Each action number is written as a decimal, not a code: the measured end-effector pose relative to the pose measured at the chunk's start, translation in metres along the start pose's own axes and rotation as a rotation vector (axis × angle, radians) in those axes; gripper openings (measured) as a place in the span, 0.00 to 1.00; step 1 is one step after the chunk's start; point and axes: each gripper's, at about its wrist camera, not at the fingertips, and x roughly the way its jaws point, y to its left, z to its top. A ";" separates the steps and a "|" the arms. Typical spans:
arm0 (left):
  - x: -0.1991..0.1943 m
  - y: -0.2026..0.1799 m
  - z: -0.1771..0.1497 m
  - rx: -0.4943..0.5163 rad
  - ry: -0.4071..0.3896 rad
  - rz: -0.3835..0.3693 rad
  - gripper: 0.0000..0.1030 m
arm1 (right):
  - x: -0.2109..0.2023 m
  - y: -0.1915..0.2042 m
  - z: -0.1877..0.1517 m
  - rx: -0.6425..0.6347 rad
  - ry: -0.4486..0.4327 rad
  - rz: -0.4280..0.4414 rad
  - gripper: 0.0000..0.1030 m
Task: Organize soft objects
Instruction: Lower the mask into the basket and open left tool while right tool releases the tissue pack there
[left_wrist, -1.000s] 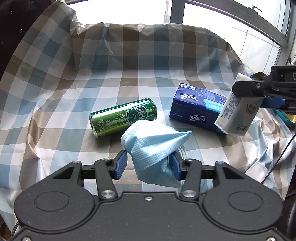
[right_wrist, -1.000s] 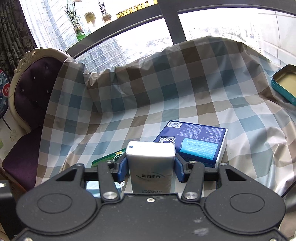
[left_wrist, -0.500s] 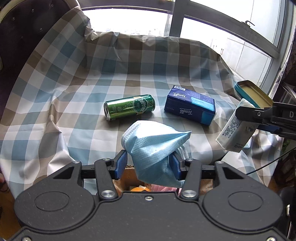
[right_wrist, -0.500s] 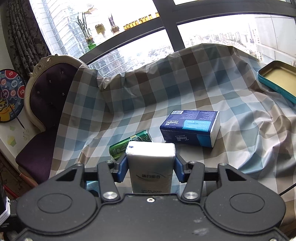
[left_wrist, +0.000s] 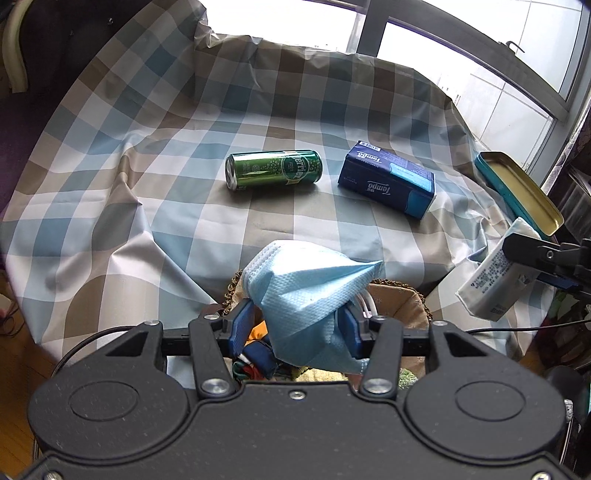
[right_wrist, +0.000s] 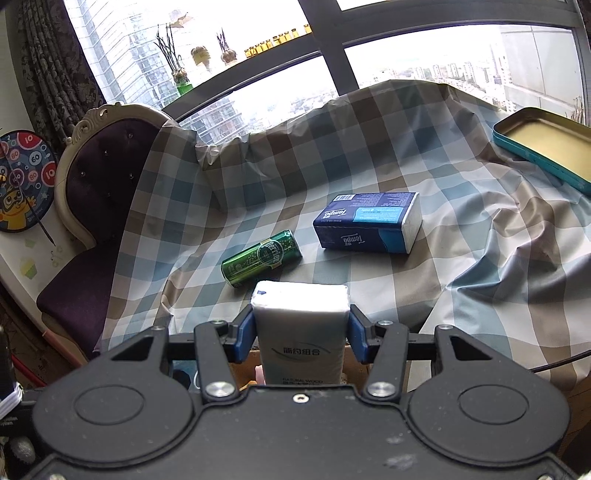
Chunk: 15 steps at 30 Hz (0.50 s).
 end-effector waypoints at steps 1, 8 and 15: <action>0.001 0.000 -0.002 0.001 0.003 0.005 0.50 | -0.001 -0.002 -0.002 0.005 0.005 0.001 0.49; 0.005 -0.001 -0.005 -0.005 0.009 0.027 0.63 | 0.003 -0.007 -0.008 0.023 0.036 0.001 0.49; 0.004 0.000 -0.008 -0.021 -0.007 0.077 0.68 | 0.009 -0.007 -0.013 0.016 0.066 -0.001 0.49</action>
